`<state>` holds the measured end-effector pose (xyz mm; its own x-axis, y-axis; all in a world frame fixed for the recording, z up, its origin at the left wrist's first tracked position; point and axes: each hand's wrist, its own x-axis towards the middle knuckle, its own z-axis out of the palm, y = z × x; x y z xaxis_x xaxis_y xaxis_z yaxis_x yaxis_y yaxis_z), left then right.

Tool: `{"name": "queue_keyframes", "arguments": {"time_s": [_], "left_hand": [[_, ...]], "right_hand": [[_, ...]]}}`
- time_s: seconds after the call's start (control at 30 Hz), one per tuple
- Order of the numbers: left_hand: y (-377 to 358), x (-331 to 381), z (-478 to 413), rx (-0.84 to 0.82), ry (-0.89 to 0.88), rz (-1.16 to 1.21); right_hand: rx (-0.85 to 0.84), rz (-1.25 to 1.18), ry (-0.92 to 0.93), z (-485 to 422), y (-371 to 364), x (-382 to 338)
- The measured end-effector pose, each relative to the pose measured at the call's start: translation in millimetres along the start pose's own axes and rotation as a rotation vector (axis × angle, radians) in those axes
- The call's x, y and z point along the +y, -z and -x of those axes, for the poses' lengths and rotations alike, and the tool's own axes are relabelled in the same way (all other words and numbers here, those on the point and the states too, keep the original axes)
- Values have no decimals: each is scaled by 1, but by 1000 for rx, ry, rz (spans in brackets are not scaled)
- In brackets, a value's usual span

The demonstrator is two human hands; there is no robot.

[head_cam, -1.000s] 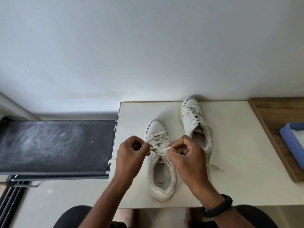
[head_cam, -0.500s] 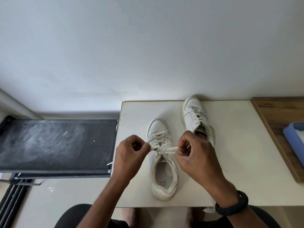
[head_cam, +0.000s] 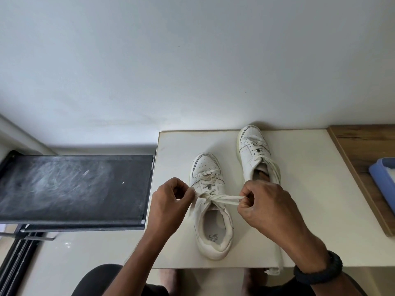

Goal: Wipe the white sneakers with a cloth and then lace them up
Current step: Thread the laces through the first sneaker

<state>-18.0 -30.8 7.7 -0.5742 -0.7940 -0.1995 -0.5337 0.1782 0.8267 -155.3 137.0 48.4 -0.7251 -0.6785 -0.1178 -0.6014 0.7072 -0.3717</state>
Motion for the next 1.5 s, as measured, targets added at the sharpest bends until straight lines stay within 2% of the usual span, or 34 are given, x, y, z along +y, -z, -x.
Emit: {"name": "queue_keyframes", "arguments": {"time_s": [0.1,0.27,0.37,0.63,0.83,1.13,1.5], "left_hand": [[5,-1,-2,-90,0,41],[17,2,-1,-227,138,267],[22,1,-1,-286,147,317],[20,-1,-1,-149,114,223],[13,-6,2,-107,-13,-46],[9,-12,-4,42,-349,-339],[8,-18,-8,-31,-295,-385]], "right_hand": [[0,-237,-99,-3,-4,4],[48,-752,-156,-3,3,3],[91,-825,-154,-2,4,4],[157,-406,-44,0,6,17],[101,-82,52,4,6,7],[75,-22,25,0,3,14],[21,35,-90,0,-6,7]]}}
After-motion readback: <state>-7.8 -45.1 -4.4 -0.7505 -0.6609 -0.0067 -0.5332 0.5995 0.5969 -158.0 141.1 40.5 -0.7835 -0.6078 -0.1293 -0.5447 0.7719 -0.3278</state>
